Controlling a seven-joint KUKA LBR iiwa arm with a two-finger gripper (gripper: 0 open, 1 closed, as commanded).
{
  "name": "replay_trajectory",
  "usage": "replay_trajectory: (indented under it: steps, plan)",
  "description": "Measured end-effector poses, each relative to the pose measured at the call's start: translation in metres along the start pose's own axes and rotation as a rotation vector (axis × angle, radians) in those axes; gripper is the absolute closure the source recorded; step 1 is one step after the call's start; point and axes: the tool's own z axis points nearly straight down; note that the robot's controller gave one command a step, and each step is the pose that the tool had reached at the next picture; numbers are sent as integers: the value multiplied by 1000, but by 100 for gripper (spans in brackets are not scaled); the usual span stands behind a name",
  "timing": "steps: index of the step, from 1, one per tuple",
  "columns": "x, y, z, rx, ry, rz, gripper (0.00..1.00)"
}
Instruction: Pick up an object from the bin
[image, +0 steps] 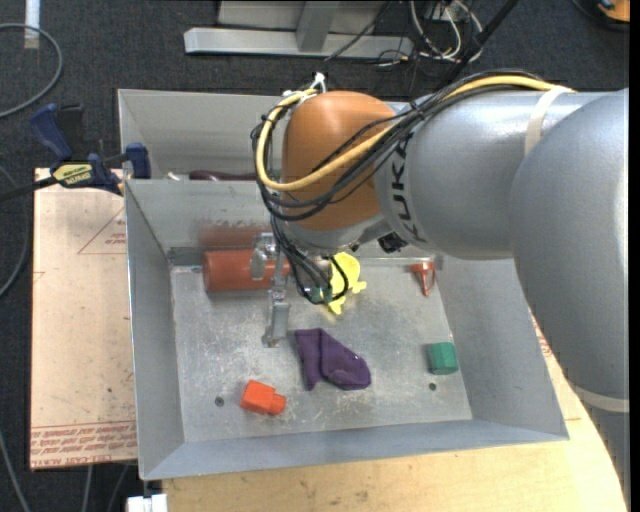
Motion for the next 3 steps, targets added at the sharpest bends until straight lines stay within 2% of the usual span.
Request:
replay_trajectory:
  steps: [1, 2, 3]
  plan:
    - [-2, -1, -5, -1, -7, 2, 0]
    - [8, -37, 6, -3, -6, -52, 0]
    - [64, -107, 37, -1, -8, -114, 0]
